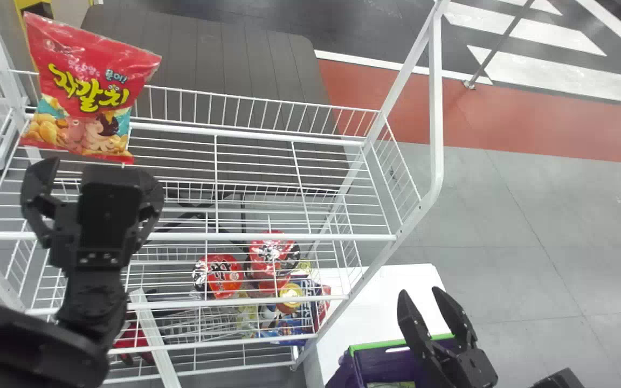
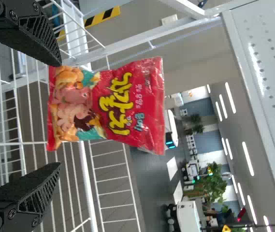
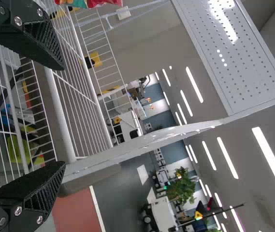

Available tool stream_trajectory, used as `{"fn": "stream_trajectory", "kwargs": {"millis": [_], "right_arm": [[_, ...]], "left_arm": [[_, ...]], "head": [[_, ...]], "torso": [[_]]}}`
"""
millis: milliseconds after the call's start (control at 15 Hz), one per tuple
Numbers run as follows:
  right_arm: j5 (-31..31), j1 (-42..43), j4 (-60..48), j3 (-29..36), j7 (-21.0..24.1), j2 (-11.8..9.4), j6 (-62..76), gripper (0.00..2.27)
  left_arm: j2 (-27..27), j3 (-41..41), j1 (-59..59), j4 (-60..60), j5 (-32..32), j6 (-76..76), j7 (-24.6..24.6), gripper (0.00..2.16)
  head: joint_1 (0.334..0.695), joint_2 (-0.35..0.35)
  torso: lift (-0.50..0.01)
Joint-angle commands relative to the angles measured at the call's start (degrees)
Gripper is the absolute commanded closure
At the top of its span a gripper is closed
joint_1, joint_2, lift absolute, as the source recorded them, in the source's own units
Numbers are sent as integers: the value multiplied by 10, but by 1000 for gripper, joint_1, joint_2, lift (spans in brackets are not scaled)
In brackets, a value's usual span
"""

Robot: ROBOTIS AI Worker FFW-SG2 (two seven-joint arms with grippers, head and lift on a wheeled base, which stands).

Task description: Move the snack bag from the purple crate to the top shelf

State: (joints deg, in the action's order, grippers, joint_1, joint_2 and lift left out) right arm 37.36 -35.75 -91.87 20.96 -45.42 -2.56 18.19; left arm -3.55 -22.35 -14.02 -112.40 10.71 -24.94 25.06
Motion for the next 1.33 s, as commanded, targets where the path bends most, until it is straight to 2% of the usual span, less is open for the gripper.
{"fn": "stream_trajectory", "kwargs": {"millis": [0,133,333,400,467,600,733,867,933,1000,1133,1267], "right_arm": [[0,-8,-24,-6,1,1,-11,124],[-14,-16,-42,-15,11,6,3,124],[-62,-40,-89,-51,100,7,72,124],[-97,-56,-126,-73,167,6,73,124],[-117,-62,-154,-85,193,6,72,124],[-141,-64,-207,-100,225,5,10,124],[-170,-56,-246,-127,271,2,-66,124],[-190,-42,-270,-155,302,2,-146,127],[-205,-34,-276,-174,314,3,-167,124],[-216,-34,-278,-193,315,3,-166,124],[-226,-34,-279,-212,315,3,-153,124],[-243,-30,-278,-227,323,3,-150,124]], "left_arm": [[-16,44,-29,-21,-24,18,-26,76],[-27,83,-57,-42,-44,67,-54,73],[-31,143,-79,-41,-73,125,-87,73],[-31,158,-80,-40,-76,127,-90,73],[-31,177,-83,-43,-93,125,-103,73],[-31,218,-89,-58,-147,120,-138,83],[-31,245,-95,-59,-153,120,-170,97],[-31,281,-96,-65,-176,72,-261,100],[-31,293,-99,-65,-196,65,-277,97],[-31,294,-103,-64,-198,74,-274,97],[-30,291,-115,-61,-198,129,-239,97],[-31,293,-138,-61,-198,202,-207,97]], "head": [[695,-313],[695,-266],[695,-214],[695,-203],[695,-164],[695,-112],[695,-66],[695,7],[695,23],[695,40],[695,83],[695,154]], "torso": [[1],[1],[1],[1],[1],[1],[1],[1],[1],[1],[1],[1]]}}
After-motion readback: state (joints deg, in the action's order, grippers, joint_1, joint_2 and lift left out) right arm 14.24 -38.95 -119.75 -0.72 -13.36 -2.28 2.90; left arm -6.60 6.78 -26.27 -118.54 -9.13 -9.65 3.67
